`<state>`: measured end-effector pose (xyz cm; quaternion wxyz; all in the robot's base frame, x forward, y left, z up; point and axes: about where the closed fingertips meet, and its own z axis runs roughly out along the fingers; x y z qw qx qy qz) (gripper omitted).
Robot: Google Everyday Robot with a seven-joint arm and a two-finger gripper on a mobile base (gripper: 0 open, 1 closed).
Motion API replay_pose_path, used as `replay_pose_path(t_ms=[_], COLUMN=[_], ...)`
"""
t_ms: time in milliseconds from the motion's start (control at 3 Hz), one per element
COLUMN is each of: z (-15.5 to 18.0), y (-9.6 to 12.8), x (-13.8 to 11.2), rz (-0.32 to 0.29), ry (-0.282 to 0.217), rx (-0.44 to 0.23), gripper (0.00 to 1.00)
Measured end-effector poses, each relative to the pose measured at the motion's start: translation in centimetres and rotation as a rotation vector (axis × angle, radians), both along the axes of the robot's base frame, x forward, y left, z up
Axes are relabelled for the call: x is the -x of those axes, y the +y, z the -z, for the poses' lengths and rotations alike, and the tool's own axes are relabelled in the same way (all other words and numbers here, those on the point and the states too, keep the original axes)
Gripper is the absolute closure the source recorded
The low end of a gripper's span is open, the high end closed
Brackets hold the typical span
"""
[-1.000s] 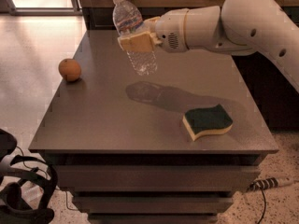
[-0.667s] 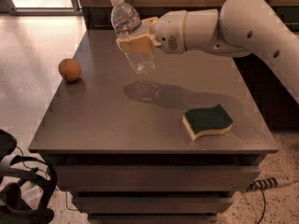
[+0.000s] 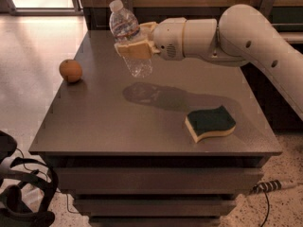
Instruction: Place water bottle upright
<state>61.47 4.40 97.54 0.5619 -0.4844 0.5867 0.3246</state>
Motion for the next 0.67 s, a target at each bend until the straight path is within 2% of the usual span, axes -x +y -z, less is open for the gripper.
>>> replay_pose_path(t_ms=[333,667], z=[0.1,1.1], y=[0.4,2.5], x=[0.0,0.3], rz=[-0.008,-0.019], ry=[0.013,0.055], rx=[-0.018,-0.067], gripper=[1.0,1.0])
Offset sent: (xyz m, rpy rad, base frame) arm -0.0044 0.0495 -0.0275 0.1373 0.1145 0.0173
